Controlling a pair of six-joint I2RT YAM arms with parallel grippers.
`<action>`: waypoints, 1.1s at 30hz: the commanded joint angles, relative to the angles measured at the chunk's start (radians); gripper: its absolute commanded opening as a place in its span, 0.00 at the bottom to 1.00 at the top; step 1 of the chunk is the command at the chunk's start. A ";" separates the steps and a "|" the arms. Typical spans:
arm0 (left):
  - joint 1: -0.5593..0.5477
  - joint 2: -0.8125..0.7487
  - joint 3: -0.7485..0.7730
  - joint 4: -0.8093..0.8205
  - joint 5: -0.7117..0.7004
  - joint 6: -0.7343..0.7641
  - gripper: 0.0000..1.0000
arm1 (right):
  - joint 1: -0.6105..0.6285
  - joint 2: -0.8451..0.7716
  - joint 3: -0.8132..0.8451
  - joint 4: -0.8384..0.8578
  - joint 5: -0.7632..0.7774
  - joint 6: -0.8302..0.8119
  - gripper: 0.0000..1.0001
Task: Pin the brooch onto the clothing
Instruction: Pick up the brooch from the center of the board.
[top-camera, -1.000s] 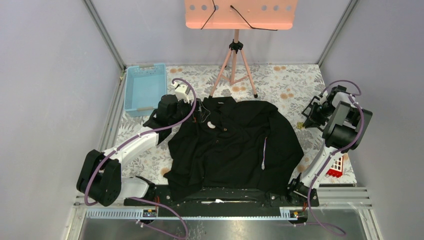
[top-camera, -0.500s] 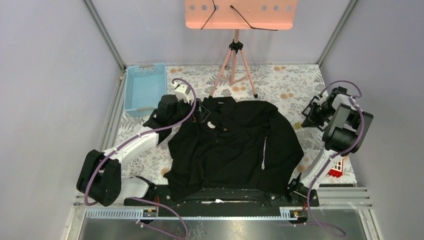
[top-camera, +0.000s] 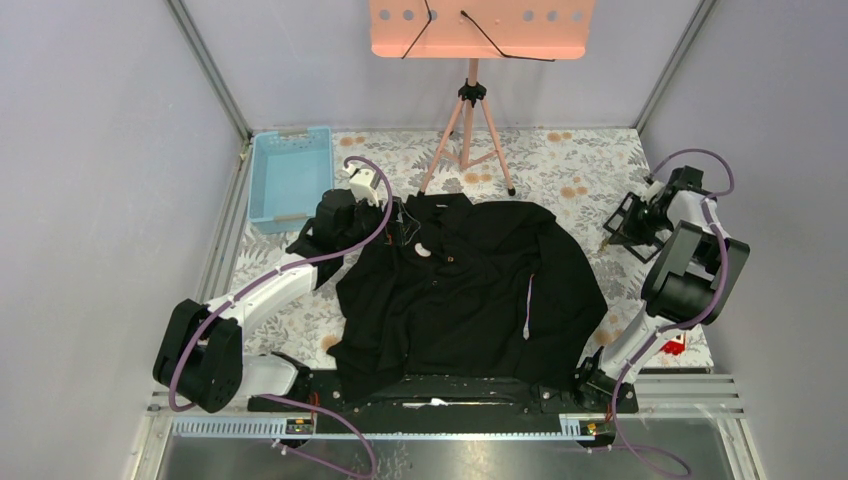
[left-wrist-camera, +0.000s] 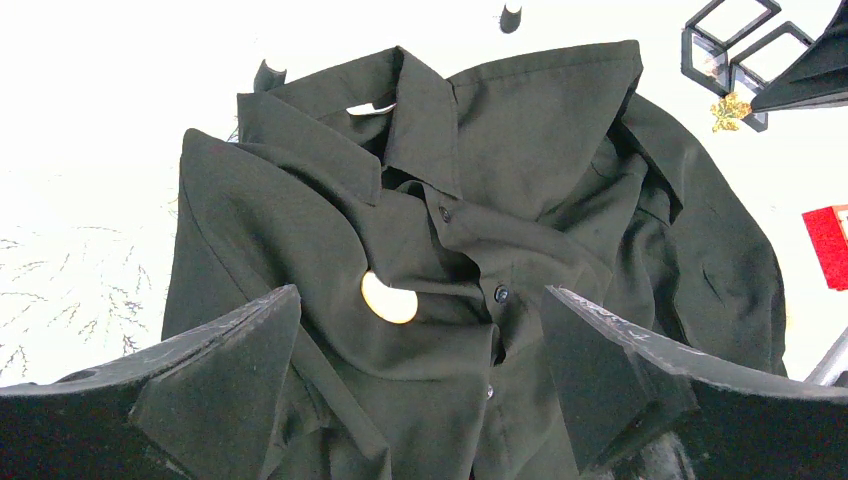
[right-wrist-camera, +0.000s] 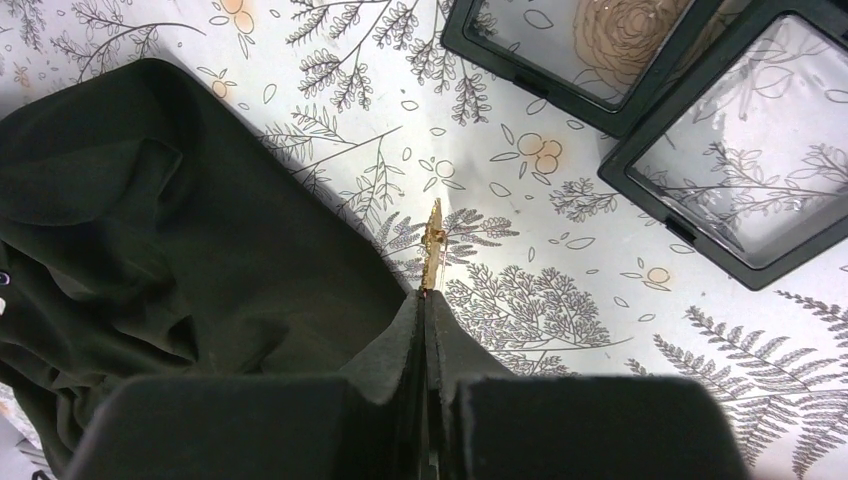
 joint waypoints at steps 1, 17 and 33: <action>-0.005 -0.027 -0.002 0.035 -0.019 0.018 0.99 | 0.035 -0.048 -0.018 0.016 0.021 -0.017 0.00; -0.009 -0.052 -0.008 0.035 -0.034 0.018 0.99 | 0.146 -0.332 -0.092 0.051 0.141 0.074 0.00; -0.041 -0.349 -0.193 0.062 0.163 -0.235 0.99 | 0.463 -0.674 -0.337 0.212 -0.199 0.270 0.00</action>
